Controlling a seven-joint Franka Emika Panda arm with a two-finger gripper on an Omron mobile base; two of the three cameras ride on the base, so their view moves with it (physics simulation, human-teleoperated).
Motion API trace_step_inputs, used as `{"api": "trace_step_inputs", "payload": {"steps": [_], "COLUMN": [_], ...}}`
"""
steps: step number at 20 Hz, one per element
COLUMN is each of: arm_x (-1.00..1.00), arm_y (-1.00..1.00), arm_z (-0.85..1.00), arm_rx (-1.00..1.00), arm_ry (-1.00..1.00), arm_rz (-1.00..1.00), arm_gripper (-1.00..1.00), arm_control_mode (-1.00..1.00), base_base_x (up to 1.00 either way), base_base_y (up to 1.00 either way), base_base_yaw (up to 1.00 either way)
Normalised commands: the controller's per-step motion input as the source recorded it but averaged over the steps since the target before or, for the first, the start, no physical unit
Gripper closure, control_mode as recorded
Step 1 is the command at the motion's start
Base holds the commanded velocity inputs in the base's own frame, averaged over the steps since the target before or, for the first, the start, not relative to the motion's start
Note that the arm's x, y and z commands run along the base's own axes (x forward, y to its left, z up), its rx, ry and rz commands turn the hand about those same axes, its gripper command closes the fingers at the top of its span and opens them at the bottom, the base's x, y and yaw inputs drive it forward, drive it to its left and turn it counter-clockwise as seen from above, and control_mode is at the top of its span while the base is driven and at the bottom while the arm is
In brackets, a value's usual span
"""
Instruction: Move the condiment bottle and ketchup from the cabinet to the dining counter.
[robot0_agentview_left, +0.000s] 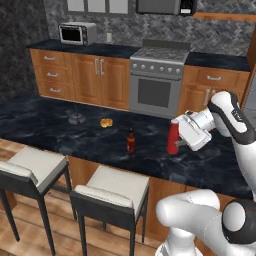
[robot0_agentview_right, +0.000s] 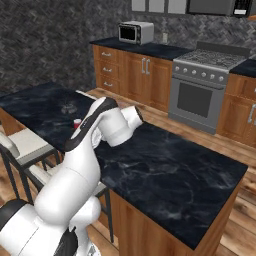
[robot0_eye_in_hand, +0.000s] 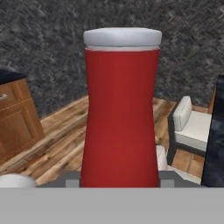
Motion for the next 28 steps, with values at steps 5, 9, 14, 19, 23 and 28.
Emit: {"api": "trace_step_inputs", "payload": {"steps": [5, 9, 14, 19, 23, 28], "arm_x": [0.25, 0.41, 0.41, 0.39, 0.33, 0.31], "arm_y": [0.02, 0.02, 0.07, 0.01, 0.00, 0.00], "arm_z": [-0.31, -0.21, -0.19, -0.26, -0.30, -0.33], "arm_rx": [-0.01, -0.01, 0.00, 0.00, 0.00, 0.00], "arm_ry": [-0.09, -0.05, -0.01, 0.00, 0.00, 0.00], "arm_rz": [0.00, 0.00, 0.00, 0.00, 0.00, 0.00], "arm_gripper": [1.00, 1.00, 1.00, 1.00, 1.00, 1.00], "arm_control_mode": [-1.00, -1.00, -1.00, -1.00, -1.00, -1.00], "base_base_x": [0.00, 0.00, 0.00, 0.00, 0.00, 0.00], "base_base_y": [0.00, 0.00, 0.00, 0.00, 0.00, 0.00], "base_base_yaw": [0.00, 0.00, 0.00, 0.00, 0.00, 0.00]}}
